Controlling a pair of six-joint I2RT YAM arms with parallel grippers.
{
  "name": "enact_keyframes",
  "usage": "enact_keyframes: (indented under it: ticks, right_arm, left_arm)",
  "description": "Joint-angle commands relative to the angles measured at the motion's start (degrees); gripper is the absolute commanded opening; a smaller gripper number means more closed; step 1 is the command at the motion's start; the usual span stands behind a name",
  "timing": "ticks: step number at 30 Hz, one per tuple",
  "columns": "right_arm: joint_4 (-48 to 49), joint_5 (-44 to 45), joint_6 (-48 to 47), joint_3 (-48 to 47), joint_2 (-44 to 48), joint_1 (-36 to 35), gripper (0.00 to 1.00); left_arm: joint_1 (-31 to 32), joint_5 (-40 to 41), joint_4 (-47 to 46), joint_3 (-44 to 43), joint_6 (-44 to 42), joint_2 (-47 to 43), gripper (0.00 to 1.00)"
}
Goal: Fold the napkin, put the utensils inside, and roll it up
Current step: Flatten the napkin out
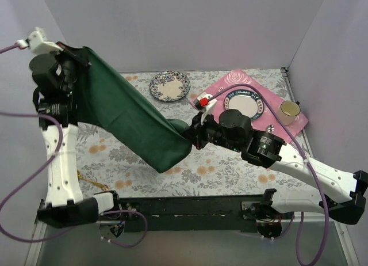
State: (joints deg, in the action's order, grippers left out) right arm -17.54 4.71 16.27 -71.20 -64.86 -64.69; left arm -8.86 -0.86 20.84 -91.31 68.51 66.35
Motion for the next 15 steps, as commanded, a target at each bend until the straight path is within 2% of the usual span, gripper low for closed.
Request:
enact_keyframes:
  ticks: [1, 2, 6, 7, 8, 9, 10, 11, 12, 13, 14, 15]
  right_arm:
    - [-0.8, 6.1, 5.8, 10.7, 0.9, 4.0, 0.01]
    - [0.1, 5.6, 6.0, 12.3, 0.2, 7.0, 0.01]
    - [2.2, 4.6, 6.8, 17.8, -3.8, 13.4, 0.01]
    - [2.9, 2.7, 5.7, 17.8, -5.0, 13.9, 0.14]
    - [2.2, -0.5, 4.0, 16.6, -8.3, 14.1, 0.23]
    - [-1.9, -1.6, 3.7, 15.1, -10.3, 14.1, 0.31]
    - [-3.3, -2.4, 3.4, 13.5, -11.9, 14.0, 0.48]
    - [-3.7, -3.3, 3.0, 12.1, -13.5, 13.5, 0.56]
    - [-4.1, -3.3, 2.8, 11.9, -13.8, 13.3, 0.62]
    - [-3.6, -3.1, 3.0, 12.0, -13.4, 13.1, 0.73]
    - [-3.5, -1.0, 3.4, 12.6, -13.0, 13.4, 0.79]
    - [-3.2, -0.1, 3.8, 12.8, -12.7, 13.9, 0.83]
  left_arm:
    - [2.1, -13.2, 0.9, -1.0, -2.9, 16.9, 0.0]
    - [4.8, -12.9, 1.6, -1.6, -3.9, 22.4, 0.0]
    - [10.0, -8.4, 7.7, -5.6, -7.9, 34.1, 0.0]
    - [10.3, -7.3, 9.7, -6.9, -8.5, 37.1, 0.0]
    - [10.5, -3.7, 12.4, -10.4, -8.5, 39.4, 0.08]
    - [10.5, -1.4, 18.3, -12.6, -8.6, 43.5, 0.33]
    - [10.6, 0.1, 19.8, -13.3, -8.5, 43.9, 0.43]
    - [11.2, 3.8, 19.5, -11.3, -8.8, 43.2, 0.48]
    - [11.6, 7.8, 17.8, -9.1, -9.1, 38.8, 0.6]
    - [12.5, 9.5, 15.9, -6.8, -9.4, 36.4, 0.67]
    - [12.8, 10.1, 12.9, -2.4, -9.4, 33.5, 0.76]
    - [13.3, 10.7, 12.3, -1.1, -9.0, 31.4, 0.93]
